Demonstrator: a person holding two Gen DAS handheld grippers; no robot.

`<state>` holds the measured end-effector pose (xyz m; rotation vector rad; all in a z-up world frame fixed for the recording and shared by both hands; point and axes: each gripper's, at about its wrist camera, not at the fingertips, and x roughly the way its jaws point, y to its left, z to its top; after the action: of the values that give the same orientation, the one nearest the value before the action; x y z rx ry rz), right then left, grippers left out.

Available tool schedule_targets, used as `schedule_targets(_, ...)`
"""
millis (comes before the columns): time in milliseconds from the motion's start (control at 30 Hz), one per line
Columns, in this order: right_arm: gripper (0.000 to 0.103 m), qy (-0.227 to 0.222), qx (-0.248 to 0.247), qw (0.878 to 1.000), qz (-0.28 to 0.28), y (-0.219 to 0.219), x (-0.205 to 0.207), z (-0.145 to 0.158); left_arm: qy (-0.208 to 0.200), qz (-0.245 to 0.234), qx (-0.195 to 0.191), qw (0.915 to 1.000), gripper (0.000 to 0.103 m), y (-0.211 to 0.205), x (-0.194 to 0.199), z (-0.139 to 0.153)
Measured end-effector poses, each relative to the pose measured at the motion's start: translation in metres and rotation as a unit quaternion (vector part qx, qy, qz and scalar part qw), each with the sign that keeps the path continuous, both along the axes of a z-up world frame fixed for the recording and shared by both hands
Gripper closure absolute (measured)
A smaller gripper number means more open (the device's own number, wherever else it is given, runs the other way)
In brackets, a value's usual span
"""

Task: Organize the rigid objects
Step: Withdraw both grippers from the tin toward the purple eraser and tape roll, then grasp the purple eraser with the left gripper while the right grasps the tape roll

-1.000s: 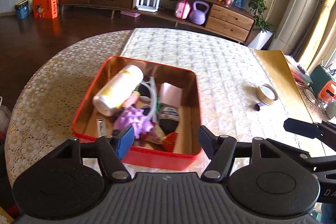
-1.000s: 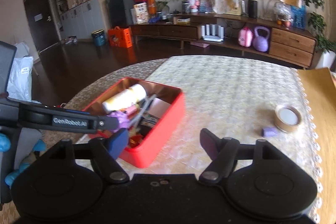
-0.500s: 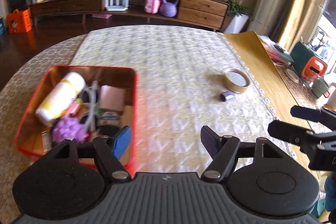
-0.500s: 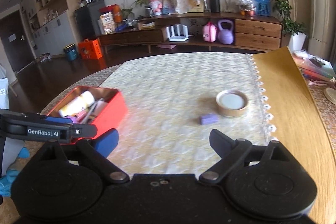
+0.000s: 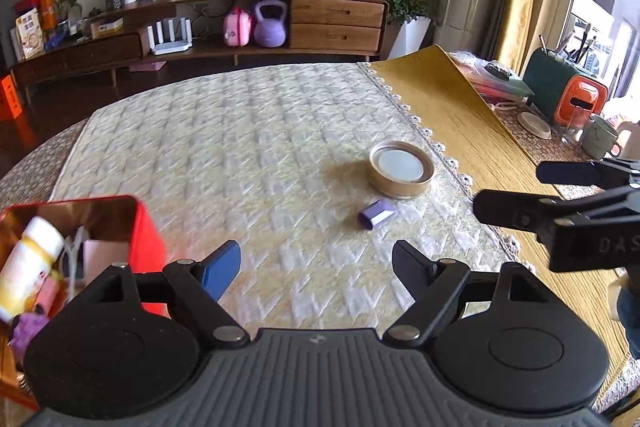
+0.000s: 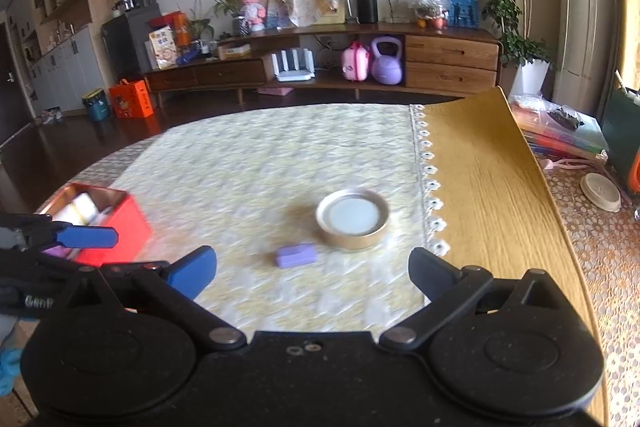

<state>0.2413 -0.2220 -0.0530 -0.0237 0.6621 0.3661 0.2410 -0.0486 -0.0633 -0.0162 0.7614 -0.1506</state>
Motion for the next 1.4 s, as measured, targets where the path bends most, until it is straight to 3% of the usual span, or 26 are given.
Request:
schedule_targets(267, 0.001, 0.014, -0.028, 1.0, 0.003, 0.0, 0.046, -0.017, 0.01, -0.023, 0.008, 0.9997, 0.02, -0.029, 0.038, -0.02)
schedule_targets(600, 0.001, 0.055, -0.019, 0.998, 0.009, 0.011, 0.091, -0.044, 0.053, -0.028, -0.023, 0.9979, 0.02, -0.04, 0.078, -0.058)
schedule_targets(1033, 0.006, 0.079, -0.019, 0.997, 0.0, 0.017, 0.122, -0.071, 0.021, -0.061, 0.017, 0.9978, 0.021, -0.063, 0.096, -0.079)
schedule_targets(1233, 0.014, 0.08, -0.026, 0.996, 0.001, 0.02, 0.128, -0.077, 0.003, -0.076, 0.031, 0.9966, 0.046, -0.07, 0.092, -0.079)
schedule_targets(1300, 0.019, 0.079, -0.028, 0.996, 0.001, 0.022, 0.127, -0.078, -0.002, -0.081, 0.033, 0.9961, 0.061, -0.069, 0.089, -0.079)
schedule_targets(1400, 0.022, 0.073, -0.035, 0.997, 0.002, 0.023, 0.125, -0.079, -0.006, -0.09, 0.038, 0.9952, 0.065, -0.072, 0.086, -0.078)
